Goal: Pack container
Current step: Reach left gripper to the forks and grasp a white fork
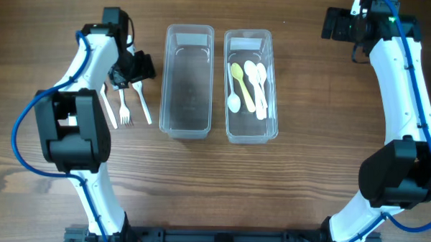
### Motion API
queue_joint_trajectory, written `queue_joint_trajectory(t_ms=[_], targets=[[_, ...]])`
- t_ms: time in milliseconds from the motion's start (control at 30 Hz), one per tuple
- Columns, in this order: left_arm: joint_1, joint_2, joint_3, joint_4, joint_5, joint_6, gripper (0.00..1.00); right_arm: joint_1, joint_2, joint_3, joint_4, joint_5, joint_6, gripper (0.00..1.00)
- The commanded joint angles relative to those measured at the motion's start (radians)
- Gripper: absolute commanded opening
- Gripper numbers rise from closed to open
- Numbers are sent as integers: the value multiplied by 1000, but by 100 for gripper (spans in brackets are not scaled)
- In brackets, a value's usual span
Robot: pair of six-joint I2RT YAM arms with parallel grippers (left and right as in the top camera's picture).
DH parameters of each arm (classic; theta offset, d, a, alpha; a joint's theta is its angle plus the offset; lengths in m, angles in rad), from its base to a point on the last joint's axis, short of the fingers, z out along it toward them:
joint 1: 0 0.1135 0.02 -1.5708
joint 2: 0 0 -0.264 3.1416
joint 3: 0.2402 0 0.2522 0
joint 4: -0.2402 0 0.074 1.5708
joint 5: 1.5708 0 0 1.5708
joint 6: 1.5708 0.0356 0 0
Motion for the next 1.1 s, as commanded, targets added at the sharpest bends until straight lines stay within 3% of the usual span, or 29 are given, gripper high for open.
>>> queue_joint_trajectory(t_ms=[0, 233, 600, 667, 767, 800, 933, 1067], targets=[[-31, 12, -1, 2, -29, -8, 76, 2, 0, 0, 3, 17, -6, 100], [-34, 12, -9, 3, -34, -8, 75, 2, 0, 0, 3, 17, -6, 100], [-34, 12, -183, 109, -33, -9, 77, 2, 0, 0, 3, 17, -6, 100], [-34, 12, -183, 114, -33, -9, 61, 2, 0, 0, 3, 17, -6, 100], [-34, 12, -183, 112, -33, -9, 25, 2, 0, 0, 3, 17, -6, 100], [-34, 12, -182, 112, -33, -9, 19, 2, 0, 0, 3, 17, -6, 100], [-33, 7, -177, 112, -33, -9, 5, 2, 0, 0, 3, 17, -6, 100], [-16, -27, -107, 82, -34, -8, 4, 2, 0, 0, 3, 17, -6, 100]])
